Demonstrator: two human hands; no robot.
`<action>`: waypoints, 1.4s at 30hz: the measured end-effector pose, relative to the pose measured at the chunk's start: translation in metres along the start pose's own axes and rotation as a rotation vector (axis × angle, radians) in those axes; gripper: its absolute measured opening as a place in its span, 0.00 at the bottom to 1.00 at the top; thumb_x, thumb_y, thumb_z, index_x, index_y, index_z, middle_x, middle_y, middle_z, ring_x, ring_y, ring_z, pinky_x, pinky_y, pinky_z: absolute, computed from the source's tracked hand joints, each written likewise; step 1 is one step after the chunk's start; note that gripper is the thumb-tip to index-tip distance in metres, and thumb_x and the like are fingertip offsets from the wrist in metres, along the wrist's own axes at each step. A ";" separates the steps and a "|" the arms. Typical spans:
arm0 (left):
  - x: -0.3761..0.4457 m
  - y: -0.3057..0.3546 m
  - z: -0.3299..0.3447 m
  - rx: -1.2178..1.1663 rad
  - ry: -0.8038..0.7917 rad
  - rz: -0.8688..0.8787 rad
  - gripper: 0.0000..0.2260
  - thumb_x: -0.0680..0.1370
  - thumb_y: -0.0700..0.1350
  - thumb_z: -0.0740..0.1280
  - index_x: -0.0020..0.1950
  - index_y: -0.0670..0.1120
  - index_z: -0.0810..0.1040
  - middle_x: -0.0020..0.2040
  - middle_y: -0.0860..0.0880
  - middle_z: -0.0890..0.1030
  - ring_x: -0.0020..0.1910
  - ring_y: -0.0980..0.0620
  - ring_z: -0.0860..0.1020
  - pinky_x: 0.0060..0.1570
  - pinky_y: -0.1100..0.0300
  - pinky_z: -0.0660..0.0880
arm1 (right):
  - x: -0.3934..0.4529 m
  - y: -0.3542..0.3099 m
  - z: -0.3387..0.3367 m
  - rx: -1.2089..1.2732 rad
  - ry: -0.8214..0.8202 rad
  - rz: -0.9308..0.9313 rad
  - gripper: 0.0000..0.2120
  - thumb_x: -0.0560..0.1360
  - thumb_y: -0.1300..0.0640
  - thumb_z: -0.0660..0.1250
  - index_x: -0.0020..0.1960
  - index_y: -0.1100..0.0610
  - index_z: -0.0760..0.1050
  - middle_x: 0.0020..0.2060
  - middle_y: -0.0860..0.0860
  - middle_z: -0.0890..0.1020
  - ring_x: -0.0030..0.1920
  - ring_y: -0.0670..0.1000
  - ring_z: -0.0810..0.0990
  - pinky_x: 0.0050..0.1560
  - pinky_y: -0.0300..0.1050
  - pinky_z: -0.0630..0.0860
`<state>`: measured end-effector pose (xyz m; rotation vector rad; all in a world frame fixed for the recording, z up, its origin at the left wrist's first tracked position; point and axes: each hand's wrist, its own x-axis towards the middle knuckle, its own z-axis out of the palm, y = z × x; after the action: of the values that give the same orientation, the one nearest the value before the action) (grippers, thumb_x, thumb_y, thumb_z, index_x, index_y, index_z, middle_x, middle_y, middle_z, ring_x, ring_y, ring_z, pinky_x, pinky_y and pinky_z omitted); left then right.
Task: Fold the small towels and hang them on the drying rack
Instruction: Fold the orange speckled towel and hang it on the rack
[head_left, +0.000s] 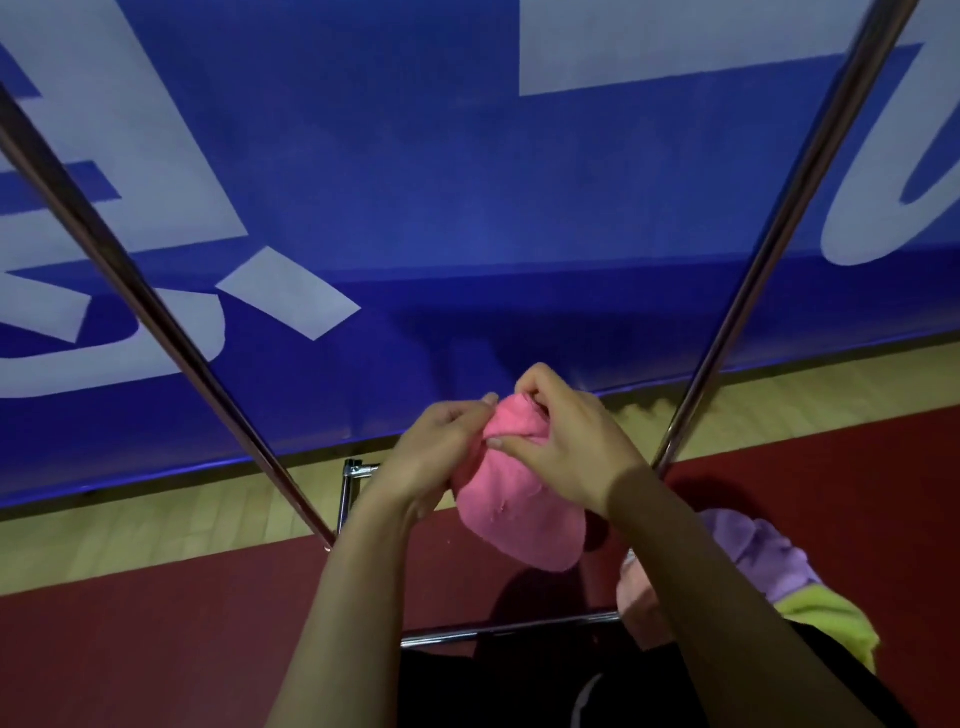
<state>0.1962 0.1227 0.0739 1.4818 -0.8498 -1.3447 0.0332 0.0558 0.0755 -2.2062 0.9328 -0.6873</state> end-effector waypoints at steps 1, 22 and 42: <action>0.004 -0.002 -0.003 -0.017 0.003 0.017 0.47 0.66 0.72 0.76 0.54 0.27 0.74 0.48 0.28 0.79 0.47 0.37 0.74 0.48 0.42 0.70 | 0.003 0.000 0.001 0.007 0.006 0.005 0.19 0.72 0.46 0.78 0.46 0.52 0.70 0.35 0.45 0.77 0.37 0.43 0.75 0.36 0.35 0.69; 0.032 0.005 0.002 -0.548 0.133 -0.018 0.20 0.77 0.34 0.72 0.68 0.31 0.76 0.54 0.36 0.83 0.49 0.44 0.84 0.52 0.53 0.83 | 0.025 0.010 0.012 0.001 0.003 -0.005 0.08 0.75 0.55 0.75 0.49 0.46 0.78 0.47 0.44 0.74 0.46 0.42 0.75 0.46 0.31 0.68; 0.012 0.018 -0.036 -0.747 0.002 0.160 0.19 0.76 0.38 0.62 0.66 0.43 0.81 0.41 0.49 0.82 0.38 0.53 0.81 0.50 0.56 0.80 | 0.012 0.025 -0.031 0.128 -0.473 0.114 0.04 0.81 0.54 0.69 0.50 0.49 0.82 0.46 0.47 0.87 0.48 0.43 0.83 0.53 0.43 0.78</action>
<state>0.2352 0.1119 0.0858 0.8119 -0.3755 -1.3332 0.0093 0.0222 0.0798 -2.0521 0.7375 -0.1514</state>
